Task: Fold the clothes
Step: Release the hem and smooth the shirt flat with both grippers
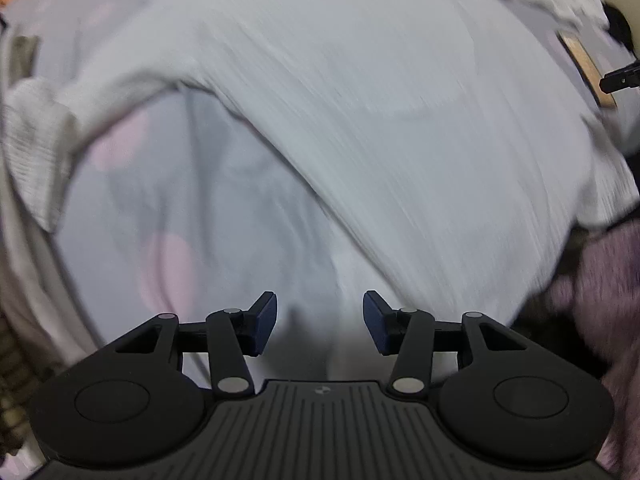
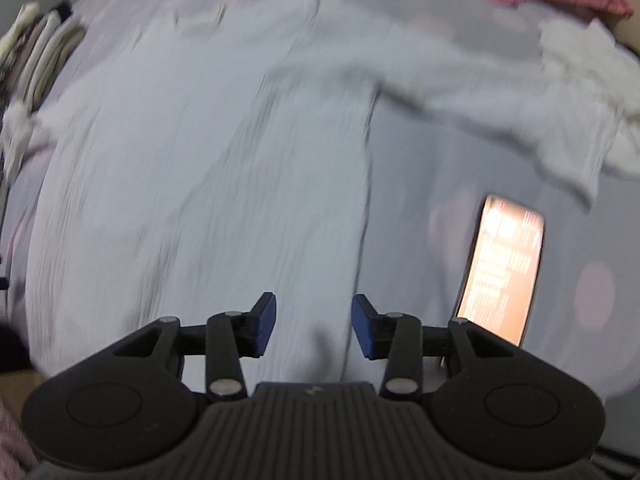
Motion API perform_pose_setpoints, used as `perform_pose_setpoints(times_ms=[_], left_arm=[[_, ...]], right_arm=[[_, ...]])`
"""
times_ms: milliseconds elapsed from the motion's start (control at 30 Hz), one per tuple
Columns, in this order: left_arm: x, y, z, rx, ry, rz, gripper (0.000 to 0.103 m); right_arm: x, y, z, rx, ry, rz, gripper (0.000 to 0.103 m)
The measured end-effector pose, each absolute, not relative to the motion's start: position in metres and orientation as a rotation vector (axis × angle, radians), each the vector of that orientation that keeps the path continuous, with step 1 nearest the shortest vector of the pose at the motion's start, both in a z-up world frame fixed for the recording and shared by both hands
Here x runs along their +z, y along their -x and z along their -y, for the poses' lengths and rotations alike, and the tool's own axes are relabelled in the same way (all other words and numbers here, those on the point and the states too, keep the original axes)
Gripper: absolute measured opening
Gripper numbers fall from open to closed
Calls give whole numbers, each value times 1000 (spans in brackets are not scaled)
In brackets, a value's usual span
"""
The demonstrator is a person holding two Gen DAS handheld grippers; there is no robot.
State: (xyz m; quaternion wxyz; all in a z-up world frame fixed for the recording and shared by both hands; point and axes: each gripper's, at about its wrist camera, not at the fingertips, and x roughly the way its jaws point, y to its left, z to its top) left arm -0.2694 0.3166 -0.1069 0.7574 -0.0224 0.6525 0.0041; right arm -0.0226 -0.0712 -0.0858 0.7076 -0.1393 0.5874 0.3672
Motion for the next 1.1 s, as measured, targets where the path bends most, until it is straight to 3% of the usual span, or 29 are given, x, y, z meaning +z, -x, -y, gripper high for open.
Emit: perform_pose_setpoints(times_ms=[333,433,467,500,533,833,1100], left_arm=[[-154,285,-299,-12,-5,-1561,42],[-153,287,-298,-14,18,-1554,24],[-151,288,-299,-18,46,-1549,9],[-147,289,-300,-20,72,-1543,5],[-141,291,-300,-21,95,-1536,5],[-62,321,-307,26,272,-1508,3],[-80,333,-323,85,322,-1599,4]], right_arm=[[-138,56,76,814,513,-1555,49],[-155,65,69,840,568,-1618,41],[-161,68,67,852,569,-1641,39],[-165,70,65,869,578,-1660,25],[-166,72,64,889,594,-1667,6],[-89,54,82,974,733,-1553,6],[-100,47,88,969,866,-1571,6]])
